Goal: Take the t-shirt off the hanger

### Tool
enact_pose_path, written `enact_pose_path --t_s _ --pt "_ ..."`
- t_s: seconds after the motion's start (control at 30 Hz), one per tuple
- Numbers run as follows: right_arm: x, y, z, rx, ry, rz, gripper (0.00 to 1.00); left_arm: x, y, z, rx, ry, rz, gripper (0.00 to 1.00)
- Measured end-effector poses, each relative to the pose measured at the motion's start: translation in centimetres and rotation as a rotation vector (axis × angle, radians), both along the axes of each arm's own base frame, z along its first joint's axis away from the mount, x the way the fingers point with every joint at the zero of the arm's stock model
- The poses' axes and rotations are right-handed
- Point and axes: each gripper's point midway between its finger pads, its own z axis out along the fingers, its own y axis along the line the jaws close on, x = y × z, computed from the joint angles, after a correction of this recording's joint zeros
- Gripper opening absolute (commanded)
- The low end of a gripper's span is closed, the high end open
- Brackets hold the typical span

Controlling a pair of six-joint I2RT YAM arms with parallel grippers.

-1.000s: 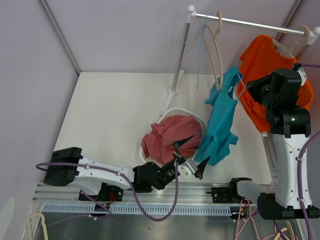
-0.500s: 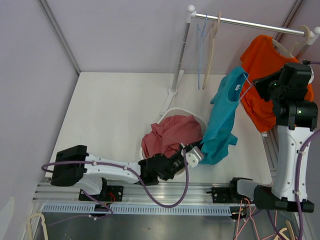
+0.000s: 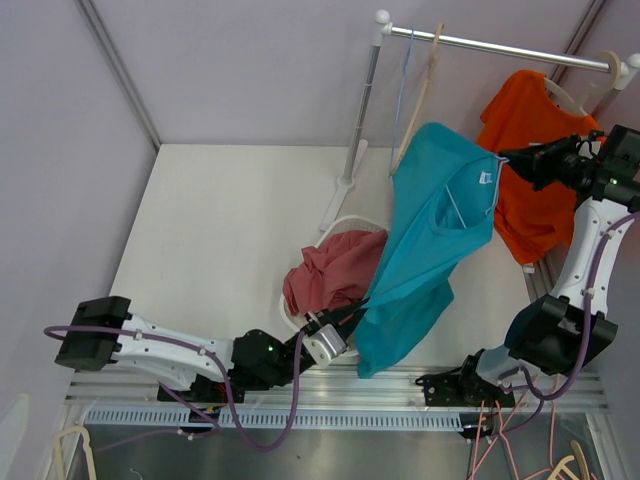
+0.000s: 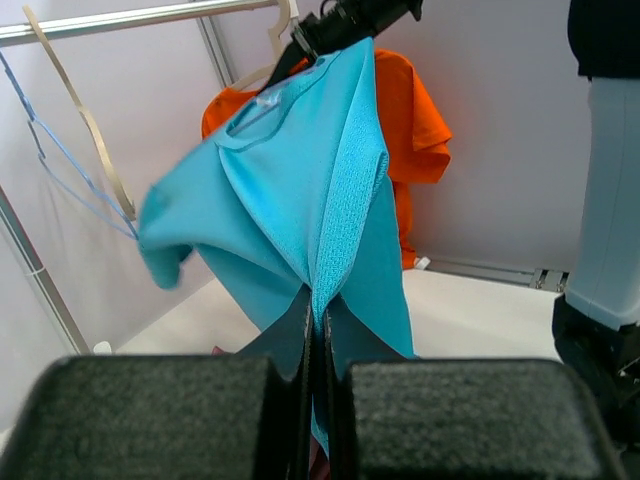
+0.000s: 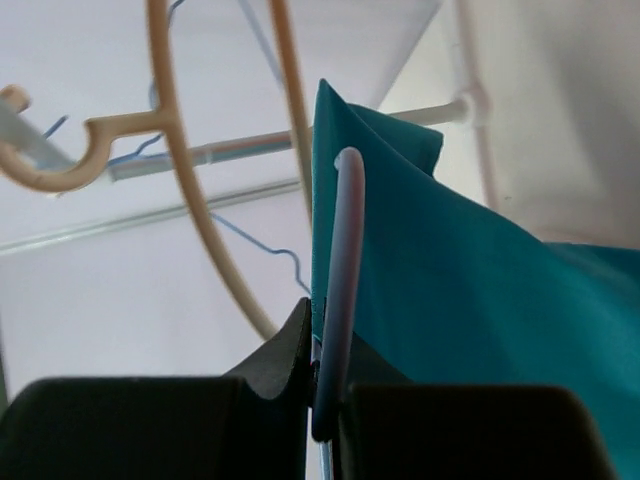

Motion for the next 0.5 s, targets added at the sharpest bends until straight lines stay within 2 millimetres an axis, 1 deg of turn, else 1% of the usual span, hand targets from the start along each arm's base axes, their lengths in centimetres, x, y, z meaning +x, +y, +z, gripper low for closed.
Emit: enact_pose_path --t_s 0.1,0.17,0.23,0.3,0.4,0.43,0.47,0.5 --pt "0.8 0.4 1.0 0.051 -0.054 0.059 0.0 0.0 0.2 -1.0 0.018 0.0 0.001 0.01" --pt "1.2 0.4 1.3 0.059 -0.06 0.077 0.0 0.0 0.2 -1.3 0.026 0.0 0.0 0.01" --pt "1.9 0.3 1.7 0.025 -0.047 0.068 0.0 0.0 0.1 -1.4 0.033 -0.002 -0.002 0.0" --pt "2.3 0.8 2.0 -0.063 -0.028 0.037 0.0 -0.1 -0.4 -1.1 0.041 -0.006 -0.006 0.01" --pt "2.3 3.2 2.5 -0.225 -0.026 -0.017 0.0 -0.6 -2.1 0.5 0.032 -0.02 -0.022 0.01" --pt "1.9 4.0 2.6 -0.265 -0.025 -0.027 0.0 -0.9 -2.8 1.3 0.03 -0.024 -0.029 0.01" --pt "1.4 5.7 2.7 -0.321 -0.027 -0.033 0.0 -1.1 -3.5 2.0 0.025 -0.03 -0.035 0.01" --pt "0.7 6.8 3.0 -0.366 -0.035 -0.039 0.0 -1.4 -4.4 2.9 0.02 -0.036 -0.043 0.01"
